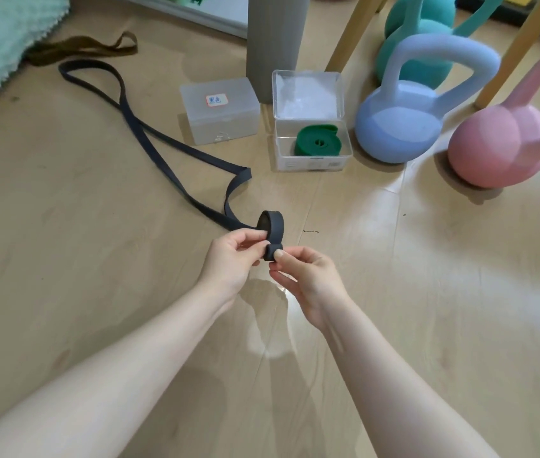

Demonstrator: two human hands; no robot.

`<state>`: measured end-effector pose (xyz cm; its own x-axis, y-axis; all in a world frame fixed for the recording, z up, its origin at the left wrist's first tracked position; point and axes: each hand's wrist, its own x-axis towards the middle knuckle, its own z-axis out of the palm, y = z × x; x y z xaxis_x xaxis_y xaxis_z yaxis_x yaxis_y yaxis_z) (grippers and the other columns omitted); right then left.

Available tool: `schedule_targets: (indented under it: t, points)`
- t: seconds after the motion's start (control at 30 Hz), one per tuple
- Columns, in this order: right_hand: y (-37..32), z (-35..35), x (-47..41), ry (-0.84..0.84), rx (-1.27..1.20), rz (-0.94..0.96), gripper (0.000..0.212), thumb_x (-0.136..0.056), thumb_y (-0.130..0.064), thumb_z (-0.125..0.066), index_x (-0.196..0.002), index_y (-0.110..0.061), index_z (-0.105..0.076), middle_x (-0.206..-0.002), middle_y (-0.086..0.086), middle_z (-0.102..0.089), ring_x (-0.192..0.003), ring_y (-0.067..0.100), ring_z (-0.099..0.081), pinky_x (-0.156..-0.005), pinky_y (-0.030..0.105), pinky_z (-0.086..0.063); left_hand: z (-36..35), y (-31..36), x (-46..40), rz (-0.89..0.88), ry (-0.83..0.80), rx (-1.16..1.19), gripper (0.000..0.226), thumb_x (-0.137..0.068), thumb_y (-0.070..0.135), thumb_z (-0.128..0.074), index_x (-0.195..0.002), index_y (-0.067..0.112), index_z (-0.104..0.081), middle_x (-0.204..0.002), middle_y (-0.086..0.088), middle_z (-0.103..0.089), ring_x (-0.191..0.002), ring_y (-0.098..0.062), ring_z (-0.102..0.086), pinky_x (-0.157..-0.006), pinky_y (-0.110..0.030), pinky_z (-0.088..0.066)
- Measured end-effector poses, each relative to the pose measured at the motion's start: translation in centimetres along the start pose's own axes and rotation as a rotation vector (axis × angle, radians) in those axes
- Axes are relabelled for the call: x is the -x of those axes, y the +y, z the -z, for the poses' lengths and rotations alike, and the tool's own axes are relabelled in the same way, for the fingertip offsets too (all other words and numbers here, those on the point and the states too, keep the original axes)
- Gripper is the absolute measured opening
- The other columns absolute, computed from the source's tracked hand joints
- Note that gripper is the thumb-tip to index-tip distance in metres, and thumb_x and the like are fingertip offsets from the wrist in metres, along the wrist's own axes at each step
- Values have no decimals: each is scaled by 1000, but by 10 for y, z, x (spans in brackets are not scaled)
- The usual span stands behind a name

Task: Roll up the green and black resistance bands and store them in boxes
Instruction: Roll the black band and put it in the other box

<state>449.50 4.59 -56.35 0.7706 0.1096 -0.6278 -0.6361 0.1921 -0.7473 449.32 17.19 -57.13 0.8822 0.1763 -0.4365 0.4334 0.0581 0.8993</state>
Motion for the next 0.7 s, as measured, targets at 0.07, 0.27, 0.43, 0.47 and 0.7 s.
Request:
schedule_targets:
  t: [0.07, 0.27, 0.43, 0.47, 0.7]
  points:
    - [-3, -4, 2, -27, -48, -26, 5, -86, -2, -61, -81, -4, -60, -74, 8, -63, -70, 15, -63, -76, 28, -57, 3, 1, 3, 19, -23, 76, 22, -89, 6, -56, -88, 26, -65, -88, 3, -65, -84, -9, -59, -73, -18, -46]
    - [-3, -12, 3, -89, -263, -85, 29, -87, 6, -55, -111, -8, -51, -88, 15, -64, -66, 21, -61, -81, 36, -56, 15, -1, 8, 44, -201, 237, 26, -94, 6, -45, -95, 21, -66, -99, -5, -66, -88, -14, -57, -84, -27, -45]
    - [-5, -11, 10, -137, -253, -121, 17, -89, 6, -49, -102, -2, -57, -78, 11, -66, -56, 17, -61, -86, 36, -54, 23, -1, 11, 52, -268, 216, 17, -89, 8, -53, -98, 18, -64, -103, -12, -61, -90, -18, -53, -82, -25, -45]
    - [-5, -12, 10, -149, -258, -137, 19, -89, 6, -48, -105, 0, -56, -78, 12, -65, -56, 17, -60, -83, 35, -55, 23, -2, 12, 46, -258, 205, 15, -88, 6, -55, -95, 18, -63, -98, -8, -62, -88, -15, -54, -79, -24, -44]
    - [-9, -13, 10, -94, -230, -275, 32, -89, 8, -44, -120, 6, -53, -87, 16, -63, -57, 18, -57, -77, 35, -57, 24, -1, 14, -64, -229, 33, 18, -85, 4, -60, -79, 20, -54, -92, 4, -56, -88, -5, -53, -83, -15, -41]
